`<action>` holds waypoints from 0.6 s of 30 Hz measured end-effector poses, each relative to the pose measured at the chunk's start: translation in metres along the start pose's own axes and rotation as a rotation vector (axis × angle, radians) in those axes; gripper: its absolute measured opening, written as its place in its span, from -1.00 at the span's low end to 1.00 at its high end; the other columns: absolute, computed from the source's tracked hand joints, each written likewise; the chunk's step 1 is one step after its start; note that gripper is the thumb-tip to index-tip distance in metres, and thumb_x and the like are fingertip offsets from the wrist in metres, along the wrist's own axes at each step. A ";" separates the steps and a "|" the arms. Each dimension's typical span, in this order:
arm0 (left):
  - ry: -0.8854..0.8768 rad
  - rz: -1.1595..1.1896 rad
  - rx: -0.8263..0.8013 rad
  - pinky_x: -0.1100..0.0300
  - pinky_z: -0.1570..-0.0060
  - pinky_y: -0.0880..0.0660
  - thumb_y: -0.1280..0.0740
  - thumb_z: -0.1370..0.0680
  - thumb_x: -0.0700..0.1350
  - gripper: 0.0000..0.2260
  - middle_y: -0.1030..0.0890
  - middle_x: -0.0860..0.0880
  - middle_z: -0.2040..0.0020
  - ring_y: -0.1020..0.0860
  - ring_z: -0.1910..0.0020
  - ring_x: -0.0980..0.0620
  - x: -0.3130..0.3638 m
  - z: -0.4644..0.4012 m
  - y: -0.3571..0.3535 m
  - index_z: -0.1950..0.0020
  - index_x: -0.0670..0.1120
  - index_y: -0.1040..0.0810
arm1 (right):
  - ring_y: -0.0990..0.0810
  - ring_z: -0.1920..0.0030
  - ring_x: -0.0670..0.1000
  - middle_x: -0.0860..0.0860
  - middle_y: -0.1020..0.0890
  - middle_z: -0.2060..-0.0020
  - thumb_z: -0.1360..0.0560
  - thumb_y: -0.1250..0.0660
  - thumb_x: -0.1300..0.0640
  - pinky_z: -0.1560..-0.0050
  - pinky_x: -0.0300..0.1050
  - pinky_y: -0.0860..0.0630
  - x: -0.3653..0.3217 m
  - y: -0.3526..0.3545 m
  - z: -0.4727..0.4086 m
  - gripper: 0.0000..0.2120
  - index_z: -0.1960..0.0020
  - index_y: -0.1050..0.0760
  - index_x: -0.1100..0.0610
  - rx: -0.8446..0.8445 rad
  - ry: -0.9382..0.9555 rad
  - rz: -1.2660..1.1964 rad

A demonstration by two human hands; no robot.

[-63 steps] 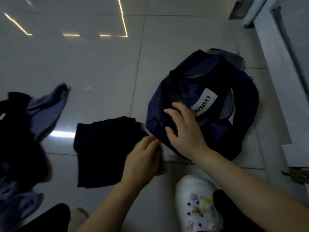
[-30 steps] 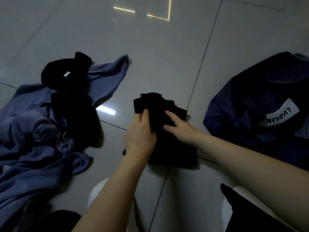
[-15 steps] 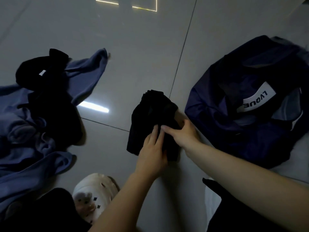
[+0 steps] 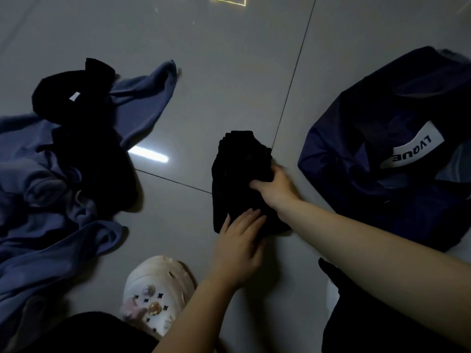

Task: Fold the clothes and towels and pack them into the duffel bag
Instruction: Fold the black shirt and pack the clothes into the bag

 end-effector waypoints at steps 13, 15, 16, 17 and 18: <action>0.698 1.161 -0.233 -0.09 -0.28 -0.43 -0.62 -0.21 0.07 -0.05 -0.36 -0.01 -0.41 -0.43 -0.31 -0.06 -0.037 -0.094 0.080 -0.49 0.17 -0.17 | -0.62 0.04 -0.15 -0.08 -0.60 0.06 -0.41 -0.43 0.38 0.00 -0.31 -0.52 -0.023 0.058 0.043 -0.56 -0.11 -0.43 -0.05 -0.500 0.227 -0.009; 0.676 1.283 -0.253 -0.11 -0.21 -0.49 -0.59 -0.20 0.13 -0.15 -0.45 -0.04 -0.35 -0.49 -0.26 -0.09 -0.031 -0.093 0.070 -0.42 0.10 -0.32 | -0.63 0.01 -0.09 0.00 -0.62 0.02 -0.40 -0.45 0.36 -0.06 -0.20 -0.53 -0.024 0.075 0.053 -0.54 -0.12 -0.42 -0.07 -0.491 0.261 -0.007; 0.641 1.298 -0.235 -0.11 -0.19 -0.50 -0.59 -0.20 0.13 -0.17 -0.49 -0.09 -0.32 -0.53 -0.24 -0.12 -0.024 -0.094 0.065 -0.40 0.02 -0.36 | -0.64 0.02 -0.03 0.04 -0.63 0.03 -0.40 -0.46 0.34 -0.05 -0.13 -0.54 -0.024 0.084 0.058 -0.54 -0.13 -0.41 -0.07 -0.465 0.278 0.005; 0.617 1.298 -0.186 -0.09 -0.18 -0.52 -0.62 -0.21 0.11 -0.19 -0.52 -0.14 -0.29 -0.55 -0.21 -0.13 -0.014 -0.097 0.060 -0.37 -0.05 -0.39 | -0.65 0.05 0.01 0.06 -0.65 0.06 -0.41 -0.46 0.32 -0.02 -0.07 -0.55 -0.024 0.093 0.063 -0.54 -0.14 -0.38 -0.08 -0.423 0.297 0.004; 0.623 1.284 -0.107 -0.05 -0.16 -0.54 -0.61 -0.22 0.06 -0.25 -0.54 -0.15 -0.25 -0.57 -0.18 -0.10 -0.002 -0.100 0.059 -0.33 -0.09 -0.41 | -0.67 0.08 0.02 0.07 -0.67 0.09 -0.42 -0.45 0.30 0.01 -0.04 -0.57 -0.023 0.100 0.067 -0.50 -0.18 -0.34 -0.11 -0.370 0.320 0.003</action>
Point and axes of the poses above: each hand's wrist, its own z-axis away from the middle knuckle, its own y-axis out of the back of the hand, x = y × z, the point moved 1 cm from there along -z, towards the middle knuckle
